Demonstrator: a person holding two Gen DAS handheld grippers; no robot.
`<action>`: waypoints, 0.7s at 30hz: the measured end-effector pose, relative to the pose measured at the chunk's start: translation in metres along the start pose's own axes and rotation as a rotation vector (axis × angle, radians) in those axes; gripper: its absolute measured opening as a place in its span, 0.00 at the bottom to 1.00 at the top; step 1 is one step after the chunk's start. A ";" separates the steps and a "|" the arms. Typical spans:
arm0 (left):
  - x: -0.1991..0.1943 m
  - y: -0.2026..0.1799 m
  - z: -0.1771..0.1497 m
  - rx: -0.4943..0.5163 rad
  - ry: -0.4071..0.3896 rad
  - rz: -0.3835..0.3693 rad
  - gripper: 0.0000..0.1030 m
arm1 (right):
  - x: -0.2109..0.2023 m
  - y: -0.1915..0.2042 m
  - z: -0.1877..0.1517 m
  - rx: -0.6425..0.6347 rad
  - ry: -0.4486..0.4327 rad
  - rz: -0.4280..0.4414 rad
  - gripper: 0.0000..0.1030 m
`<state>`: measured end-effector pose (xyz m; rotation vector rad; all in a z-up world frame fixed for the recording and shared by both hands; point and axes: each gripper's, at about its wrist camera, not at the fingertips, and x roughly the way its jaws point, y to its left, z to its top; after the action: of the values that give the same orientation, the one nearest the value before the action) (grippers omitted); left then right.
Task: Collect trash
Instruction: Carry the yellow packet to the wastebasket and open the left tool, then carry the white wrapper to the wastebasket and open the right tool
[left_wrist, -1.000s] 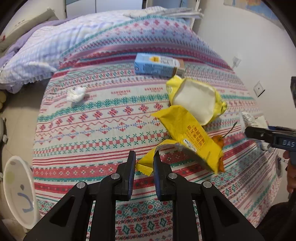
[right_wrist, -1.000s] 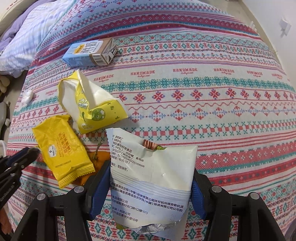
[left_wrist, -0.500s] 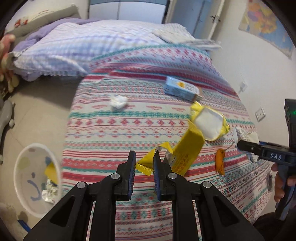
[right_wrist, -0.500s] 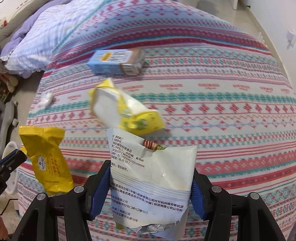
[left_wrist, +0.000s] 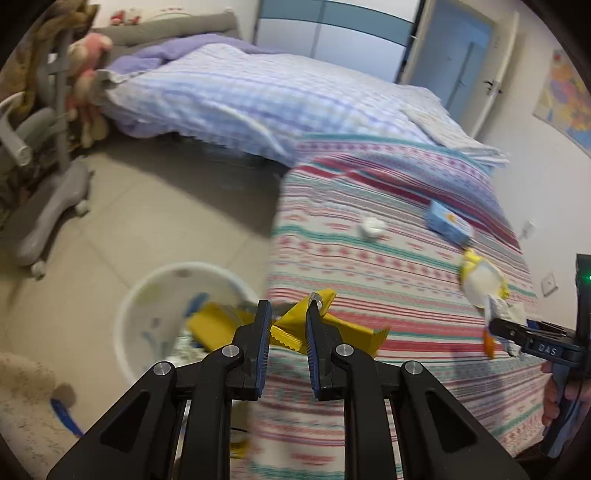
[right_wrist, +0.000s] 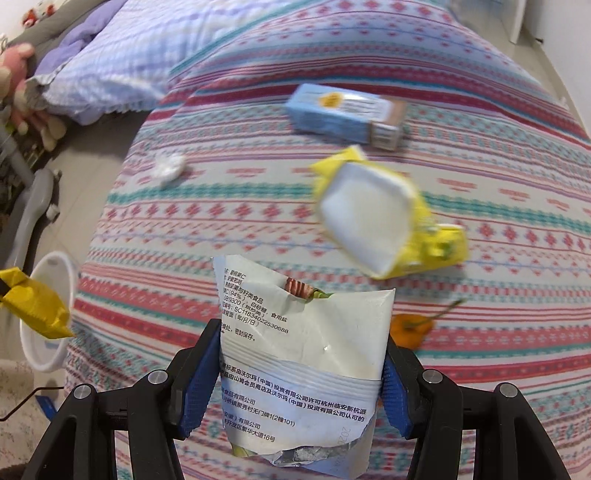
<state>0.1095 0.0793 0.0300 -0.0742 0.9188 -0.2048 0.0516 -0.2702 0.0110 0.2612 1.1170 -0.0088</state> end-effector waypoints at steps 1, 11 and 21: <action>-0.002 0.008 -0.001 -0.008 -0.004 0.012 0.18 | 0.002 0.008 -0.001 -0.010 0.003 0.007 0.63; -0.004 0.099 -0.009 -0.148 0.007 0.101 0.19 | 0.028 0.063 -0.012 -0.087 0.040 0.020 0.63; 0.011 0.106 -0.014 -0.126 0.083 0.134 0.76 | 0.032 0.113 -0.020 -0.159 0.026 0.058 0.63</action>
<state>0.1199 0.1812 -0.0033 -0.1209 1.0156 -0.0259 0.0633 -0.1524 -0.0024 0.1521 1.1295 0.1347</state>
